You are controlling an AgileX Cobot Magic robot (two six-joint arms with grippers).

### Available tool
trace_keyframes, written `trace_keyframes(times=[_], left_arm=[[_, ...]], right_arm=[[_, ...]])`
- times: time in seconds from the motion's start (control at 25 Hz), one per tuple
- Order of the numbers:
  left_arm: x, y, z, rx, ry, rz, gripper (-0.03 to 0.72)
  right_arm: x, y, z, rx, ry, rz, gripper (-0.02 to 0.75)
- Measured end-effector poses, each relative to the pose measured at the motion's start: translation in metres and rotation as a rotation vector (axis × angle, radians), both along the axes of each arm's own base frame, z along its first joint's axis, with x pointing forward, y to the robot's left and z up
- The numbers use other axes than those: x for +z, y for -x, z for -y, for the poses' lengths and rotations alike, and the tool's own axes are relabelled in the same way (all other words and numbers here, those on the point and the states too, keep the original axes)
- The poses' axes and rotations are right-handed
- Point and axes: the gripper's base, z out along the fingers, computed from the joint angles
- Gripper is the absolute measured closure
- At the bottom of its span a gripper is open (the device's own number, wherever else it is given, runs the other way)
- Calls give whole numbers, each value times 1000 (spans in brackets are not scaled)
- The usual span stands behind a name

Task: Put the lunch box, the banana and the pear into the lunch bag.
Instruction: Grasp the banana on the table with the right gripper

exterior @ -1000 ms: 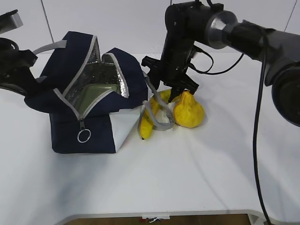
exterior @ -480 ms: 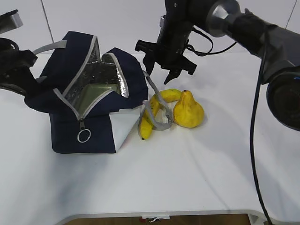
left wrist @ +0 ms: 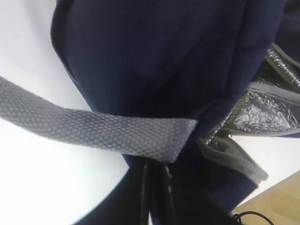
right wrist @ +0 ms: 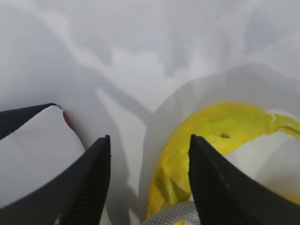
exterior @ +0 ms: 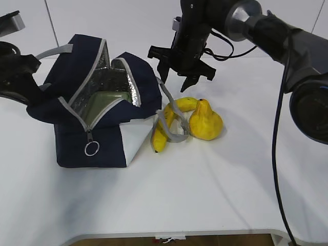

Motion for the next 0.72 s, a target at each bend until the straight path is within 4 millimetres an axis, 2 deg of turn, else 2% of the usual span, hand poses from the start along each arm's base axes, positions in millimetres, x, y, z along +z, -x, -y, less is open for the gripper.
trace_keyframes(times=[0.72], left_arm=[[0, 0, 0, 0, 0, 0, 695]], right_arm=[[-3, 2, -3, 171, 28, 5, 302]])
